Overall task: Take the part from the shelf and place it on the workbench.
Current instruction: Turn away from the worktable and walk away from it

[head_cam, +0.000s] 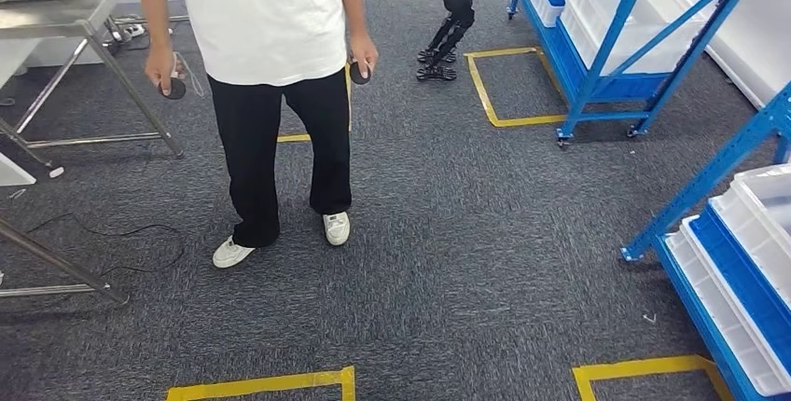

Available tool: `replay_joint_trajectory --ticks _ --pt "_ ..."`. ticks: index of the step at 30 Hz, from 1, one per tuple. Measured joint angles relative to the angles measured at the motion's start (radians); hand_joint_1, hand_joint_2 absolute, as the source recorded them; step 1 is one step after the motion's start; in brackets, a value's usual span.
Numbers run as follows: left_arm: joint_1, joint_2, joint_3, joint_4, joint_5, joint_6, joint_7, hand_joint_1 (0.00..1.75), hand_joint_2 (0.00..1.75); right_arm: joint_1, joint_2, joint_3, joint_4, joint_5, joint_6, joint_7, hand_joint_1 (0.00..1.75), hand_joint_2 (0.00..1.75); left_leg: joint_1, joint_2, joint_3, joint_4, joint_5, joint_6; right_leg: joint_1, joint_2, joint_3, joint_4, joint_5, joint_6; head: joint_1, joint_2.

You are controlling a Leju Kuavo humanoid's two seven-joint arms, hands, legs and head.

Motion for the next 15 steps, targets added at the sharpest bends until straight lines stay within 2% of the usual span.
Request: replay_joint_trajectory --ticks 2,3,4,5,6,7,8,9,10,11,12,13,14,15 --pt "0.007 0.0 0.0 0.0 0.003 0.001 -0.004 0.0 0.0 0.005 -0.002 0.002 0.0 -0.004 -0.002 0.007 0.0 0.0 -0.001 0.005 0.002 -0.017 0.001 0.002 -0.002 0.023 -0.012 -0.002 0.009 0.013 -0.001 0.0" --pt "0.008 -0.001 0.0 0.0 0.004 0.001 -0.006 0.0 0.0 0.008 -0.004 0.004 0.0 -0.006 -0.002 0.012 0.0 0.0 -0.001 0.015 0.004 -0.023 0.003 0.006 -0.002 0.018 -0.017 0.0 0.007 0.018 -0.001 0.0" --pt "0.008 -0.002 0.0 0.0 0.005 0.001 -0.009 0.0 0.0 0.009 -0.006 0.006 0.0 -0.007 -0.003 0.016 0.0 0.0 0.001 0.024 0.006 -0.03 0.007 0.01 0.0 -0.002 -0.026 0.016 -0.005 0.022 -0.001 0.0" --pt "0.009 -0.003 0.0 0.0 0.005 0.001 -0.011 0.0 0.0 0.008 -0.007 0.009 0.0 -0.007 -0.003 0.019 0.0 0.0 0.002 0.035 0.008 -0.035 0.011 0.015 0.003 -0.031 -0.043 0.055 -0.031 0.024 0.0 0.0" --pt "0.01 -0.004 0.0 0.0 0.005 0.001 -0.012 0.0 0.0 0.006 -0.008 0.011 0.0 -0.008 -0.003 0.021 0.0 0.0 0.0 0.048 0.008 -0.037 0.013 0.019 0.006 -0.065 -0.072 0.121 -0.068 0.025 0.0 0.0" --pt "0.012 -0.004 0.0 0.0 0.005 0.001 -0.012 0.0 0.0 0.004 -0.008 0.012 0.0 -0.008 -0.004 0.023 0.0 0.0 -0.002 0.061 0.007 -0.037 0.014 0.021 0.007 -0.086 -0.107 0.201 -0.108 0.027 0.0 0.0" --pt "0.014 -0.004 0.0 0.0 0.004 0.001 -0.012 0.0 0.0 0.002 -0.008 0.013 0.0 -0.008 -0.004 0.023 0.0 0.0 -0.005 0.076 0.006 -0.037 0.013 0.022 0.008 -0.095 -0.14 0.276 -0.138 0.03 0.0 0.0" --pt "0.014 -0.005 0.0 0.0 0.003 0.001 -0.012 0.0 0.0 0.002 -0.008 0.014 0.0 -0.008 -0.004 0.022 0.0 0.0 -0.006 0.091 0.005 -0.037 0.013 0.022 0.007 -0.099 -0.159 0.322 -0.151 0.031 -0.001 0.0" --pt "0.014 -0.006 0.0 0.0 0.002 0.001 -0.013 0.0 0.0 0.002 -0.008 0.015 0.0 -0.008 -0.004 0.021 0.0 0.0 -0.006 0.104 0.005 -0.037 0.012 0.022 0.006 -0.102 -0.157 0.325 -0.144 0.033 -0.001 0.0" --pt "0.013 -0.008 0.0 0.0 0.001 0.001 -0.014 0.0 0.0 0.002 -0.008 0.016 0.0 -0.008 -0.004 0.02 0.0 0.0 -0.006 0.116 0.007 -0.036 0.01 0.021 0.005 -0.107 -0.132 0.284 -0.118 0.033 -0.001 0.0" --pt "0.011 -0.011 -0.001 0.0 0.001 0.001 -0.016 0.0 0.0 0.003 -0.009 0.016 0.0 -0.008 -0.005 0.019 0.0 0.0 -0.005 0.126 0.009 -0.036 0.008 0.019 0.005 -0.121 -0.089 0.208 -0.082 0.033 -0.001 0.0" --pt "0.009 -0.014 -0.001 0.0 0.002 0.002 -0.02 0.0 0.0 0.003 -0.009 0.016 0.0 -0.009 -0.005 0.019 0.0 0.0 -0.007 0.135 0.012 -0.035 0.004 0.015 0.007 -0.145 -0.044 0.128 -0.053 0.034 -0.001 0.0" --pt "0.007 -0.015 -0.001 0.0 0.003 0.003 -0.024 0.0 0.0 0.003 -0.01 0.016 0.0 -0.01 -0.005 0.019 0.0 0.0 -0.01 0.145 0.013 -0.033 0.0 0.011 0.01 -0.164 -0.011 0.064 -0.032 0.03 -0.001 0.0" --pt "0.005 -0.016 0.0 0.0 0.005 0.004 -0.027 0.0 0.0 0.002 -0.01 0.017 0.0 -0.01 -0.006 0.019 0.0 0.0 -0.013 0.154 0.013 -0.031 -0.003 0.007 0.013 -0.178 0.007 0.027 -0.024 0.024 -0.001 0.0"
